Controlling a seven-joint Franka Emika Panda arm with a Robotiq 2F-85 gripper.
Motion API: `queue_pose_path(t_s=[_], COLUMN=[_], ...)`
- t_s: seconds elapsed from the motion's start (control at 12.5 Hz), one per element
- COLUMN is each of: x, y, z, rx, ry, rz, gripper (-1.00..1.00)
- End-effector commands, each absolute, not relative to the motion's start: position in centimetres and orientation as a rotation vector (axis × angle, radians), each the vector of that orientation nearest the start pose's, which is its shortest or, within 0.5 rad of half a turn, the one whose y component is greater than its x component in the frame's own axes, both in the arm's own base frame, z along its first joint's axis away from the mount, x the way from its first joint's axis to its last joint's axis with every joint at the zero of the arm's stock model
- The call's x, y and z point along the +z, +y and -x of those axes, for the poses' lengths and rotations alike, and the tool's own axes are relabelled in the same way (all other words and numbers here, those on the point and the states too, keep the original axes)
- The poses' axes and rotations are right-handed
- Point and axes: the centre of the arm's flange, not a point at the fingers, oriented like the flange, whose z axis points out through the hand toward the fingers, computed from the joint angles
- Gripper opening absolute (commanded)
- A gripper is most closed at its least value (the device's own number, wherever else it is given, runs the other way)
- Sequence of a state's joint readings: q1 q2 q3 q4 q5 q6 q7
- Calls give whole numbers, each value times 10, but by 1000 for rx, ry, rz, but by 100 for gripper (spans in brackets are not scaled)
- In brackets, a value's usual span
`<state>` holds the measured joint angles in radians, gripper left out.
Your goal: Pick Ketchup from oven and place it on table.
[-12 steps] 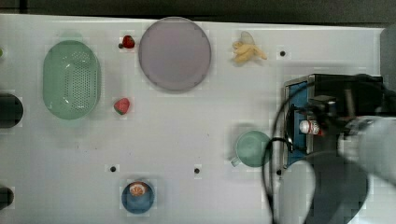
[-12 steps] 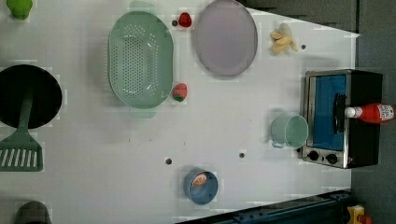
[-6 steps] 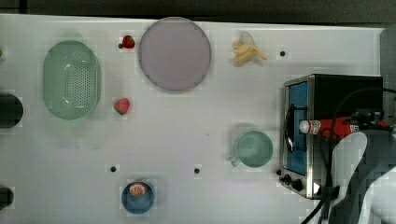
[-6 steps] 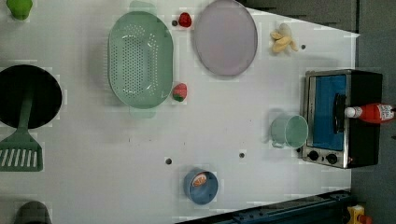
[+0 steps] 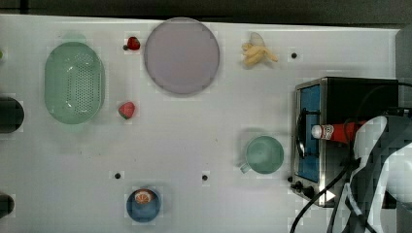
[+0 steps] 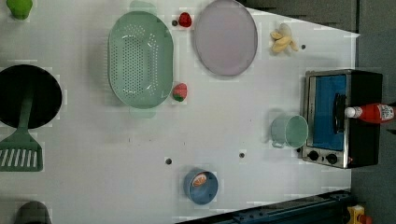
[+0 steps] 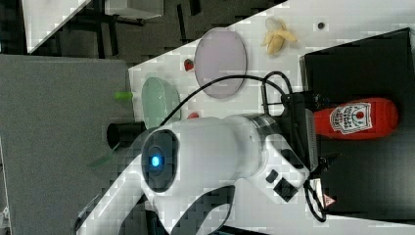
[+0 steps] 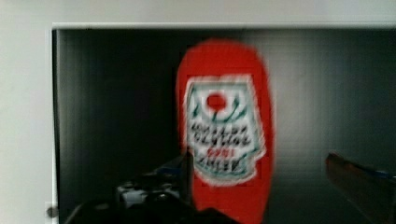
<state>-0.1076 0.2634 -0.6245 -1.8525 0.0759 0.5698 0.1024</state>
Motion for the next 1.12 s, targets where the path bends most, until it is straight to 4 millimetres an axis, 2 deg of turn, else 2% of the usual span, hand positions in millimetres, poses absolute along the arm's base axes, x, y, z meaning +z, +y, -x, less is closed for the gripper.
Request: queue_pose_path(t_s=[0.08, 0.32, 0.64, 0.72, 0.88, 0.96, 1.12], x=[399, 383, 359, 357, 355, 357, 362], y=[-406, -412, -412, -412, -411, -412, -412], z=[-478, -484, -480, -479, -479, -479, -481], rx=[-115, -179, -145, -144, -156, -161, -176], ry=[2388, 2402, 2423, 2424, 2422, 2423, 2418], rz=[2098, 2104, 2085, 2073, 2071, 2070, 2068], gripper=[100, 100, 100, 92, 43, 27, 27])
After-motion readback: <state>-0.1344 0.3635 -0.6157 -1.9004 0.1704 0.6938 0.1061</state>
